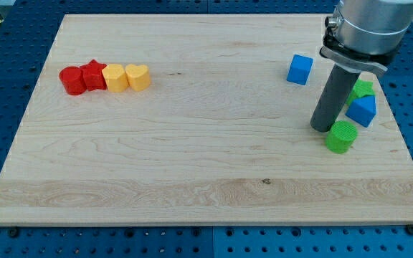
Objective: Slide the green circle closer to the blue triangle
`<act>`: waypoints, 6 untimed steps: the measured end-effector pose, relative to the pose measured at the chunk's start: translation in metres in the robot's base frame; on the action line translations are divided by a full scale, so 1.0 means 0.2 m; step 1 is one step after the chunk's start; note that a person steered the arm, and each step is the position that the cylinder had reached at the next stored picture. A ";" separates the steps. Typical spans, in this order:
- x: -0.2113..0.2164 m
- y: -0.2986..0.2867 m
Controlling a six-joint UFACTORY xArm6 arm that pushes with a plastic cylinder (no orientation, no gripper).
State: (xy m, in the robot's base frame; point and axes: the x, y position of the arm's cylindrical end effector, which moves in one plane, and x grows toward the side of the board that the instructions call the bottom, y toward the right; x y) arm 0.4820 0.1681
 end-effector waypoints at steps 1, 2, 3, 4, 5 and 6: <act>0.08 -0.18; 0.19 -0.13; 0.21 -0.01; 0.21 0.12; 0.21 0.17; 0.19 0.05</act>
